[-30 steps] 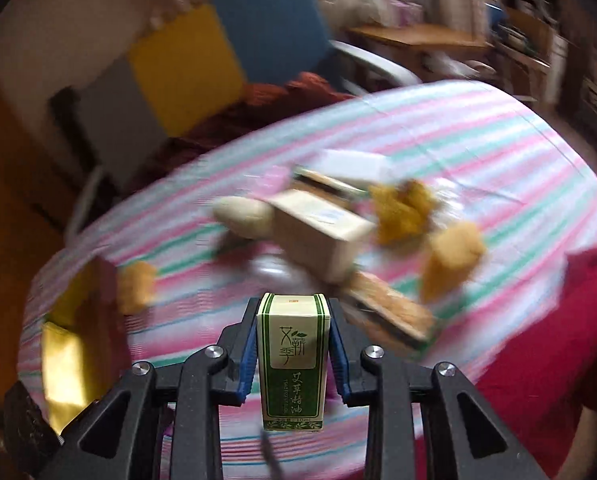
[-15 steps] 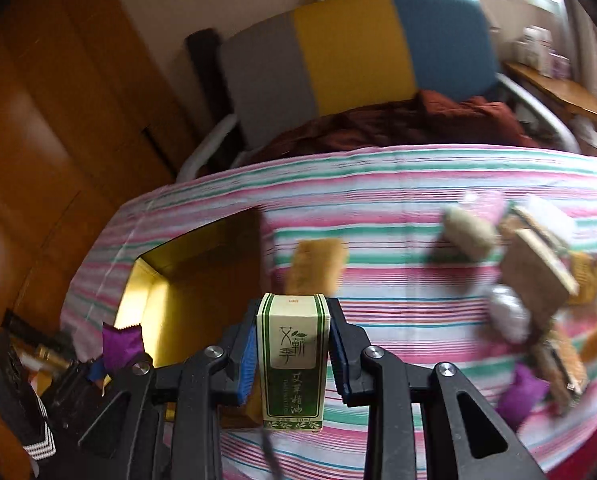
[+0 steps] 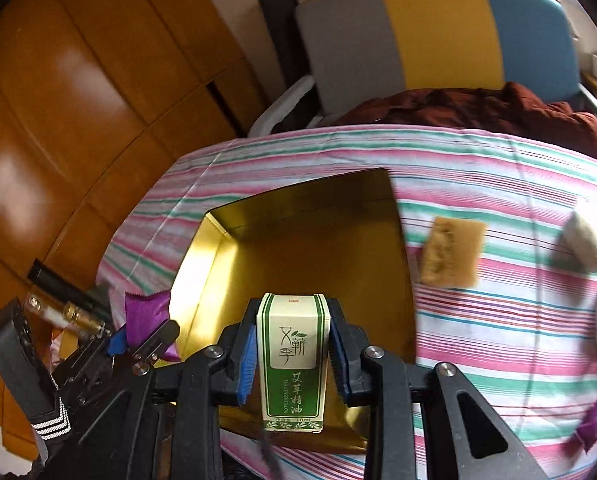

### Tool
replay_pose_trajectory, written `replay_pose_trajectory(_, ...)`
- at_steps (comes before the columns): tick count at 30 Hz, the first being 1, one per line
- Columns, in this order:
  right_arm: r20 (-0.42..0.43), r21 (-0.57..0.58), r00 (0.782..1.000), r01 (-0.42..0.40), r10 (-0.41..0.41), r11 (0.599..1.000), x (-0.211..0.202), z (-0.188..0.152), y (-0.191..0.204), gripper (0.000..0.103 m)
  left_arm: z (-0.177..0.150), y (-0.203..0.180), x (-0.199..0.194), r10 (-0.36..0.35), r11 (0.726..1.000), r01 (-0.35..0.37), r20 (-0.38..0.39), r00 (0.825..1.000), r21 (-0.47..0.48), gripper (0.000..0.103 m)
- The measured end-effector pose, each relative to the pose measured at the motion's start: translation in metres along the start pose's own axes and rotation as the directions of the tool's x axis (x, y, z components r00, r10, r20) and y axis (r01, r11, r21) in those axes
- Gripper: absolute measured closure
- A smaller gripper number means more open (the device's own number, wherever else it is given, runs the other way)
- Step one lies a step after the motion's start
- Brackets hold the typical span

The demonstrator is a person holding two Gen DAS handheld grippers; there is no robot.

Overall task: Organize objects
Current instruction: 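Carry packet and green box into the gold tray and open both tools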

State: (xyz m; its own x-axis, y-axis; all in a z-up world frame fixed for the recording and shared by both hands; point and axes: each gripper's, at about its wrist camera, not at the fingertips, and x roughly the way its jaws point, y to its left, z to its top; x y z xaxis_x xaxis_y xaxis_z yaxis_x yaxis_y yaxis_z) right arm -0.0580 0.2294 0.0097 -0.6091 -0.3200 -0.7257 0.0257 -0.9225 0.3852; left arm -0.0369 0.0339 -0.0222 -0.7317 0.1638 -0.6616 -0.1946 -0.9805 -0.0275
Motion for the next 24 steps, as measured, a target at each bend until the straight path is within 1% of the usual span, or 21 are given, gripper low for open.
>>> replay_pose_trajectory(1, -0.018, -0.017, 1.0, -0.012, 0.012, 1.0, 0.008, 0.0, 0.007, 0.072, 0.0, 0.003, 0.001, 0.014, 1.0, -0.014, 0.001, 1.0, -0.008, 0.065)
replay_pose_trajectory(2, -0.029, -0.032, 0.999, -0.018, 0.017, 0.999, 0.012, -0.001, 0.013, 0.067, 0.0, 0.006, 0.002, 0.024, 1.0, -0.024, 0.001, 1.0, -0.015, 0.065)
replay_pose_trajectory(3, -0.036, -0.041, 0.999, -0.019, 0.018, 0.999, 0.016, -0.001, 0.016, 0.061, 0.0, 0.008, 0.002, 0.033, 0.999, -0.033, 0.001, 0.999, -0.02, 0.065)
replay_pose_trajectory(4, -0.04, -0.056, 0.999, -0.017, 0.015, 0.998, 0.021, -0.003, 0.022, 0.048, 0.001, 0.011, 0.003, 0.039, 0.999, -0.039, 0.001, 0.999, -0.024, 0.064)
replay_pose_trajectory(5, -0.041, -0.065, 0.999, -0.017, 0.015, 0.998, 0.022, -0.004, 0.024, 0.04, 0.0, 0.013, 0.003, 0.047, 0.998, -0.047, 0.002, 0.999, -0.031, 0.061)
replay_pose_trajectory(6, -0.039, -0.08, 0.999, -0.017, 0.014, 0.997, 0.025, -0.006, 0.027, 0.038, 0.001, 0.015, 0.002, 0.05, 0.998, -0.05, 0.003, 0.999, -0.041, 0.059)
replay_pose_trajectory(8, -0.032, -0.104, 0.999, -0.001, -0.002, 0.995, 0.025, -0.011, 0.03, 0.036, 0.004, 0.02, 0.0, 0.062, 0.996, -0.061, 0.016, 0.998, -0.06, 0.046)
replay_pose_trajectory(10, -0.01, -0.137, 0.999, 0.041, -0.043, 0.99, 0.023, -0.015, 0.032, 0.035, 0.005, 0.025, -0.006, 0.08, 0.994, -0.076, 0.044, 0.996, -0.081, 0.039)
replay_pose_trajectory(12, 0.033, -0.171, 0.996, 0.091, -0.087, 0.981, 0.018, -0.019, 0.036, 0.031, 0.008, 0.029, -0.012, 0.098, 0.991, -0.09, 0.07, 0.993, -0.1, 0.034)
replay_pose_trajectory(14, 0.1, -0.215, 0.985, 0.157, -0.139, 0.964, 0.009, -0.023, 0.04, 0.03, 0.01, 0.033, -0.015, 0.109, 0.989, -0.1, 0.082, 0.991, -0.11, 0.031)
replay_pose_trajectory(17, 0.216, -0.279, 0.951, 0.279, -0.223, 0.919, -0.004, -0.031, 0.05, 0.03, 0.01, 0.036, -0.017, 0.115, 0.988, -0.105, 0.083, 0.99, -0.115, 0.031)
replay_pose_trajectory(18, 0.254, -0.287, 0.934, 0.32, -0.251, 0.903, -0.007, -0.033, 0.053, 0.03, 0.009, 0.036, -0.017, 0.115, 0.988, -0.105, 0.081, 0.99, -0.114, 0.031)
replay_pose_trajectory(19, 0.298, -0.289, 0.913, 0.365, -0.279, 0.885, -0.011, -0.036, 0.055, 0.03, 0.009, 0.035, -0.017, 0.113, 0.988, -0.104, 0.081, 0.99, -0.112, 0.03)
replay_pose_trajectory(20, 0.331, -0.286, 0.895, 0.397, -0.299, 0.872, -0.014, -0.038, 0.056, 0.028, 0.009, 0.034, -0.018, 0.11, 0.989, -0.102, 0.079, 0.991, -0.109, 0.029)
replay_pose_trajectory(21, 0.343, -0.285, 0.888, 0.409, -0.306, 0.867, -0.015, -0.038, 0.055, 0.027, 0.008, 0.032, -0.018, 0.107, 0.99, -0.099, 0.079, 0.991, -0.104, 0.029)
replay_pose_trajectory(22, 0.334, -0.282, 0.892, 0.402, -0.304, 0.871, -0.015, -0.036, 0.053, 0.025, 0.008, 0.031, -0.019, 0.104, 0.99, -0.096, 0.08, 0.991, -0.1, 0.028)
replay_pose_trajectory(24, 0.292, -0.255, 0.916, 0.353, -0.276, 0.9, -0.013, -0.033, 0.043, 0.025, 0.008, 0.025, -0.021, 0.089, 0.993, -0.082, 0.085, 0.992, -0.083, 0.026)
